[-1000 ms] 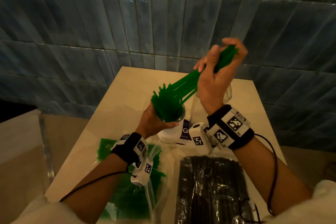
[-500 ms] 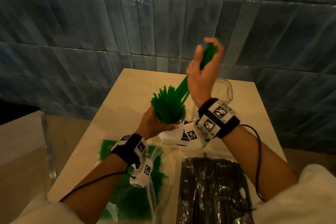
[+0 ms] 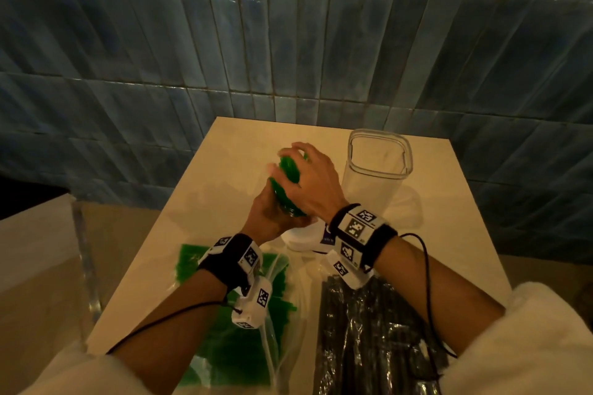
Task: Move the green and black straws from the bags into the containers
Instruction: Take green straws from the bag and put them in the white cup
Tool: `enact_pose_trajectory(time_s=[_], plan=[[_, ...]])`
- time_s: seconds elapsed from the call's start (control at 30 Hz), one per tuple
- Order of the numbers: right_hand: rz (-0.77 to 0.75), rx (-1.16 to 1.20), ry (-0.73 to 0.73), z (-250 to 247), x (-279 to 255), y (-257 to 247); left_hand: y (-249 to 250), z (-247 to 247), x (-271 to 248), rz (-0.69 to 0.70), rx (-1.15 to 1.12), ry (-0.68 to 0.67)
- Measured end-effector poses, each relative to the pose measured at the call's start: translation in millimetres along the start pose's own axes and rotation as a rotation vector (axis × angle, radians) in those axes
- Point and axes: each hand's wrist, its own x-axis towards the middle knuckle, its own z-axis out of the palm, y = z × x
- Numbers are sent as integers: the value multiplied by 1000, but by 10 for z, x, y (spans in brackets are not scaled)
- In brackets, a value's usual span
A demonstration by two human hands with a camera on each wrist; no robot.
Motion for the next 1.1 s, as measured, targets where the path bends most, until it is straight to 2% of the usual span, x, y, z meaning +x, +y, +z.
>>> enact_pose_trajectory(time_s=[0.07,0.13,0.17,0.27,0.3,0.4,0.43,0.57,0.63,0.7,0.73,0.83,0.87,0.93,1.03,1.1], plan=[[-127,-102,-104,-25,-7,-40,-13,6,-3,-2,-28,14],[-217,-213,-130,-46,23,-29,-28,0,13,-15,-42,-8],[-200,-232,-113,-60,65,8,-13,-6,11,-35,0,-15],[-8,-154,-30,-130,172,155,42,-40,14,-58,79,-12],[-29,-117,-34,-136,159,176,40,-52,10,-52,86,-8],[-288,-98,-167,-119,38,161,6,-51,26,-19,78,-1],[-314,-98,-170,-116,12,163,-9,-48,48,-24,83,-7],[-102,66,110,-145,33,195,36,-49,72,-44,97,-1],[-154,67,169,-143,8,172,21,-57,68,-35,107,-1],[-231,-27,217,-139,-11,162,50,-68,48,-37,113,-2],[-243,-84,186,-159,-12,158,61,-68,47,-47,117,-5],[-170,-210,-92,-221,2,148,68,-71,54,-82,157,-29],[-143,-207,-114,-247,1,139,67,-67,56,-73,136,-32],[-150,-178,-80,-279,-18,115,70,-58,64,-62,143,-43],[-279,-223,-141,-274,-110,88,125,-57,65,-41,166,-57],[-322,-120,-12,-274,-251,73,144,-104,48,-48,107,-70]])
